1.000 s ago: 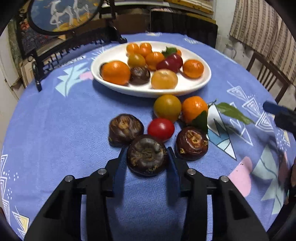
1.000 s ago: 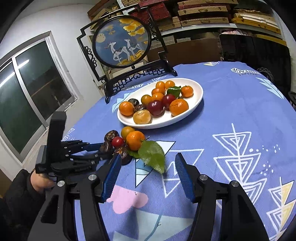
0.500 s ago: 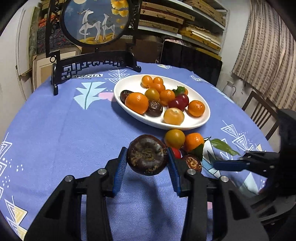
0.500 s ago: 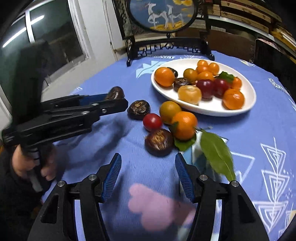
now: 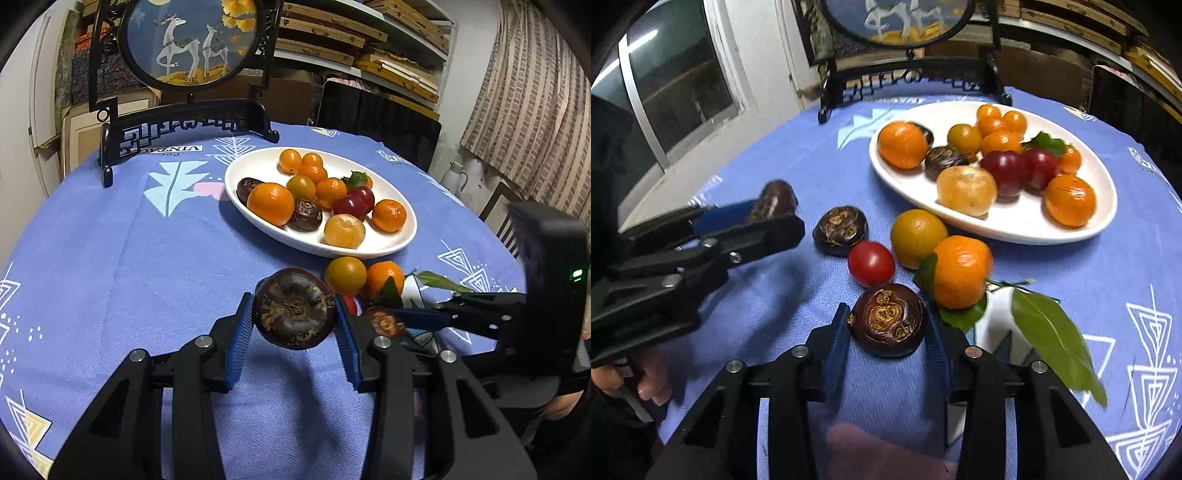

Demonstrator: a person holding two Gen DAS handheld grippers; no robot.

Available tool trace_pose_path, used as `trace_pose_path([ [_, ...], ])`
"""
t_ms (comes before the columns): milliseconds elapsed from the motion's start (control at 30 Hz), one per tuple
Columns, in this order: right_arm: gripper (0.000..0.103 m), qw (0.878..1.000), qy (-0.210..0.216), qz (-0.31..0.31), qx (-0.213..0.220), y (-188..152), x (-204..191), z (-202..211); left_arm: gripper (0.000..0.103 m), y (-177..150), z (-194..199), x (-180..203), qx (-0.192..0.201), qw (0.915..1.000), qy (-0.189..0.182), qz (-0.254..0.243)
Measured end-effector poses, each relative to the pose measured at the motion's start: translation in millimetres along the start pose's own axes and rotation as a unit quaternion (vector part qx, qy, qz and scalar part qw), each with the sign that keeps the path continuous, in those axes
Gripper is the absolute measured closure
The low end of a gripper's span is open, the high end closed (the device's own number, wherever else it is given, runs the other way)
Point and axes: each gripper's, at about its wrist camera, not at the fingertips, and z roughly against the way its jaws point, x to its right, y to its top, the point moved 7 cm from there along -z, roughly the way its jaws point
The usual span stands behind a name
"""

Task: Organize fruits
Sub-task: 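Grasp a dark brown fruit with the left gripper while the right gripper grasps another, then carry both dark brown fruits over the white plate and open both grippers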

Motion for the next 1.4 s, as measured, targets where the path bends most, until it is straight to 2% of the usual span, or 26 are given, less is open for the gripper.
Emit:
trace_pose_path([
  [133, 0.062, 0.998, 0.053, -0.009, 0.033, -8.1, -2.5, 31.7, 0.061, 0.5, 3.0, 0.5, 0.006, 1.0000, -0.003, -0.002],
  [233, 0.062, 0.995, 0.074, -0.034, 0.049, -17.8, 12.9, 60.2, 0.061, 2.1, 8.4, 4.7, 0.014, 0.9998, -0.004, -0.011],
  [400, 0.062, 0.992, 0.066, -0.075, 0.078, -5.5, 63.7, 99.8, 0.061, 10.5, 14.6, 16.0, 0.015, 0.9995, -0.011, -0.025],
  [500, 0.062, 0.987, 0.070, -0.101, 0.101, 15.0, 91.8, 115.6, 0.061, 25.7, 13.1, 21.2, 0.013, 0.9995, -0.013, -0.026],
  [633, 0.062, 0.985, 0.064, -0.100, 0.124, 44.0, 106.8, 122.8, 0.061, 57.3, 4.0, 27.6, 0.013, 0.9994, -0.010, -0.031],
  [800, 0.062, 0.985, 0.043, -0.096, 0.139, 89.4, 124.3, 114.3, 0.061, 106.5, -23.0, 32.8, 0.013, 0.9991, 0.000, -0.040],
  [967, 0.062, 0.986, 0.029, -0.104, 0.124, 122.2, 140.2, 77.1, 0.061, 137.6, -69.4, 26.9, -0.010, 0.9995, 0.011, -0.029],
  [1067, 0.061, 0.987, 0.019, -0.114, 0.111, 132.3, 147.2, 53.0, 0.059, 144.4, -94.9, 22.0, -0.026, 0.9992, 0.015, -0.025],
  [1100, 0.060, 0.987, 0.020, -0.115, 0.106, 135.8, 148.5, 45.2, 0.055, 144.7, -99.9, 21.7, -0.029, 0.9992, 0.012, -0.023],
  [1133, 0.059, 0.988, 0.022, -0.117, 0.103, 139.3, 150.1, 38.9, 0.045, 146.5, -106.1, 18.9, -0.031, 0.9992, 0.016, -0.017],
  [1167, 0.050, 0.987, 0.029, -0.121, 0.102, 143.6, 151.6, 32.3, 0.039, 147.6, -108.7, 14.9, -0.029, 0.9993, 0.021, -0.008],
  [1267, 0.048, 0.986, 0.024, -0.126, 0.105, 145.2, 153.1, 29.9, 0.038, 144.7, -105.8, 7.1, -0.029, 0.9994, 0.017, 0.010],
  [1333, 0.048, 0.986, 0.029, -0.126, 0.105, 140.0, 150.5, 33.4, 0.038, 138.3, -95.9, 4.3, -0.026, 0.9994, 0.022, 0.003],
  [1400, 0.048, 0.986, 0.032, -0.126, 0.105, 129.7, 146.7, 41.2, 0.034, 127.6, -82.3, 3.7, -0.022, 0.9995, 0.023, -0.002],
])
